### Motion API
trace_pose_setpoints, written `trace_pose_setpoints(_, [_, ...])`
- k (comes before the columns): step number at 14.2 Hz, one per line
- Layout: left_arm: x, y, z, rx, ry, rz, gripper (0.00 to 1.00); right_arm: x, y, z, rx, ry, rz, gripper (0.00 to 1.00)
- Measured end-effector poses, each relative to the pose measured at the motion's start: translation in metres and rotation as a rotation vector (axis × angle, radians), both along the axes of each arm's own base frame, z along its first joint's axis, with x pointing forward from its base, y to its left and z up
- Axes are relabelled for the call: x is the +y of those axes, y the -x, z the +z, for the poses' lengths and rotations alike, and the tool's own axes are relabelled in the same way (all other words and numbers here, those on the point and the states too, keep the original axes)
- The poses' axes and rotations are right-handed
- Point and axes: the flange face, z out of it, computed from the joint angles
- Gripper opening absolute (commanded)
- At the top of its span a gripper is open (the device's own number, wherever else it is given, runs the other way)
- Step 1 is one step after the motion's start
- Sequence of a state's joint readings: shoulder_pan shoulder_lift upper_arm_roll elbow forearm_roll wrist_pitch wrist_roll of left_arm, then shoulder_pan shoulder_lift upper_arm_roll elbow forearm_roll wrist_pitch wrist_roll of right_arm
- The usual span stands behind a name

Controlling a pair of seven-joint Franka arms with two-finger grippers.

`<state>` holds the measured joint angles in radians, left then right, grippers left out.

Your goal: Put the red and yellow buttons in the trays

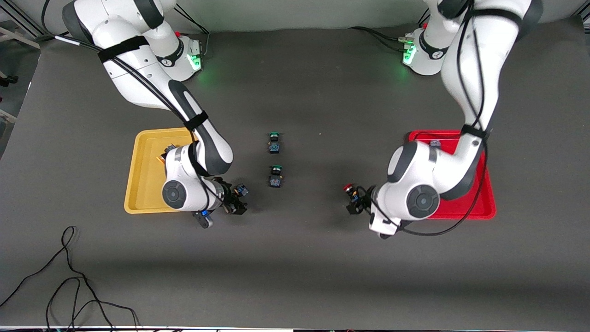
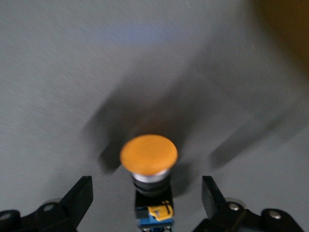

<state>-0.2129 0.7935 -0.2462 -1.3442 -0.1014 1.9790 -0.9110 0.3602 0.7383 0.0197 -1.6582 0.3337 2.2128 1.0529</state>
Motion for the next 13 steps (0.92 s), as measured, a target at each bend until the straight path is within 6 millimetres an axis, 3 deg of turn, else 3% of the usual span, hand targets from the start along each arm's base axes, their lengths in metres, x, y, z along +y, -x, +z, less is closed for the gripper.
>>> trace_pose_setpoints(1, [0.002,-0.004,-0.015,-0.014,-0.006,0.005,0.99,0.002,0.005,-0.003,0.011,0.002,0.002,0.77])
trace_pose_setpoints(2, [0.004,-0.005,-0.027,-0.021,-0.014,0.004,0.99,0.004,0.008,-0.006,0.019,0.003,0.004,0.29])
trace_pose_setpoints(3, [0.004,-0.005,-0.036,-0.021,-0.021,0.000,0.99,0.006,0.012,-0.008,0.024,0.004,0.010,0.07])
trace_pose_setpoints(4, [0.004,-0.003,-0.041,-0.017,-0.025,-0.004,0.99,0.009,0.014,-0.008,0.025,0.005,0.015,0.00])
trace_pose_setpoints(6, [0.000,0.003,-0.049,-0.003,-0.031,-0.014,0.97,0.013,0.013,0.001,0.013,0.000,0.020,0.00])
trace_pose_setpoints(9, [-0.010,0.017,-0.062,0.022,-0.041,-0.035,0.93,0.007,0.009,0.036,0.021,-0.001,0.027,0.00])
trace_pose_setpoints(10, [-0.014,0.022,-0.066,0.026,-0.044,-0.041,0.81,-0.001,0.007,0.056,0.027,0.006,0.034,0.00])
trace_pose_setpoints(12, [-0.018,0.029,-0.076,0.031,-0.048,-0.047,0.26,-0.025,0.004,0.108,0.043,0.033,0.067,0.00])
trace_pose_setpoints(13, [-0.018,0.031,-0.079,0.034,-0.049,-0.048,0.06,-0.041,0.003,0.134,0.046,0.038,0.087,0.00])
